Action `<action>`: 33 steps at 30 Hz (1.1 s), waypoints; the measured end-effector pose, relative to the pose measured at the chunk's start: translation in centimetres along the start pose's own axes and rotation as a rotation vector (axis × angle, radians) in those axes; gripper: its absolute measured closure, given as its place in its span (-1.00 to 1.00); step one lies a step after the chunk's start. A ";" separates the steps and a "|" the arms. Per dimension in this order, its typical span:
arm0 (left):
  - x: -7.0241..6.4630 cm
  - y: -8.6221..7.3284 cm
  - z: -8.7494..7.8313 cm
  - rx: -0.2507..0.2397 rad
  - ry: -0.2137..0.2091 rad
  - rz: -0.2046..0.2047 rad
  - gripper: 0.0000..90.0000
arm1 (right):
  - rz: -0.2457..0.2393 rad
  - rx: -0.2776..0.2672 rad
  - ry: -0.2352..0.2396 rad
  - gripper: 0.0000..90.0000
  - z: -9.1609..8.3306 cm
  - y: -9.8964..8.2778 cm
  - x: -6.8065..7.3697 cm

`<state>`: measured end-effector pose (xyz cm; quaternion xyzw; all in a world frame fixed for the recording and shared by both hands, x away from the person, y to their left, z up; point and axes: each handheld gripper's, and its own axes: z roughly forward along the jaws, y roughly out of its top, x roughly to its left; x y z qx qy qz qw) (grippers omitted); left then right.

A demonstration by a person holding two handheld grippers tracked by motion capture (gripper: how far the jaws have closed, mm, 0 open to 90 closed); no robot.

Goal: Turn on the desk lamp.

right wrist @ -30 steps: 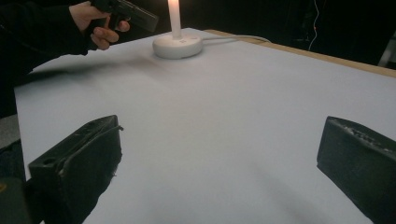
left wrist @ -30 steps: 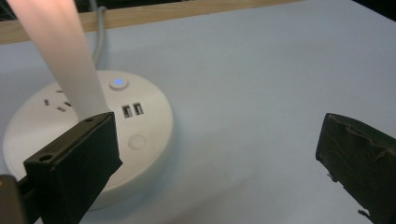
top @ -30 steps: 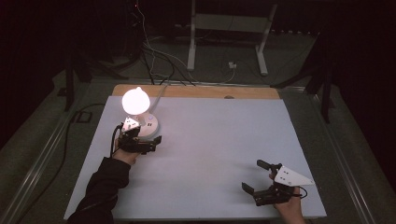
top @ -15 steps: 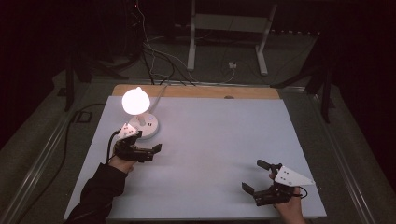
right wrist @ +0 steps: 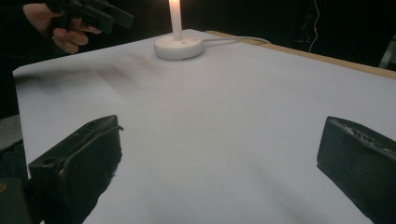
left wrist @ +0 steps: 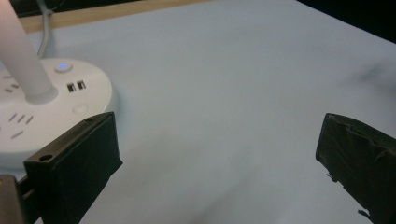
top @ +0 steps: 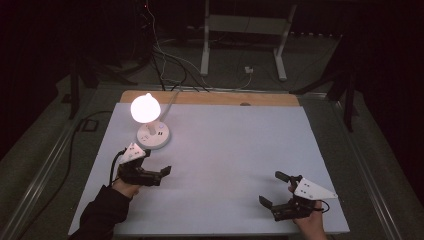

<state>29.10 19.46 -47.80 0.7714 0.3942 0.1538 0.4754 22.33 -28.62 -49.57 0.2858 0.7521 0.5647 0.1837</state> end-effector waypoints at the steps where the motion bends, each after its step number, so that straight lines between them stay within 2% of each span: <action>1: -0.1 -0.2 -0.1 0.004 0.000 0.000 -0.99 | 0.000 0.000 0.000 -1.00 0.0 0.0 0.0; 3: -0.3 -1.1 -0.5 0.020 0.004 0.010 -0.99 | 0.000 0.001 0.001 -1.00 0.0 0.0 0.0; 10: -0.6 -2.5 -1.4 0.047 -0.001 0.020 -0.99 | -0.005 0.003 0.000 -1.00 0.1 0.0 0.0; 18: -1.3 -4.6 -2.7 0.075 -0.015 0.012 -0.99 | -0.006 0.003 -0.002 -1.00 0.1 0.0 0.1; 21: -1.3 -5.2 -2.9 0.069 -0.018 0.011 -0.99 | -0.006 0.004 -0.002 -1.00 0.0 0.0 0.0; 23: -1.3 -6.0 -3.1 0.073 -0.024 0.033 -0.99 | -0.007 0.005 -0.002 -1.00 0.1 0.0 0.1; 29: -1.5 -6.9 -2.7 0.101 -0.030 0.066 -0.99 | -0.005 0.005 0.002 -1.00 0.1 0.0 0.0; 33: -1.6 -6.6 -2.7 0.075 -0.045 0.065 -0.99 | -0.007 0.004 0.001 -1.00 0.1 0.0 0.1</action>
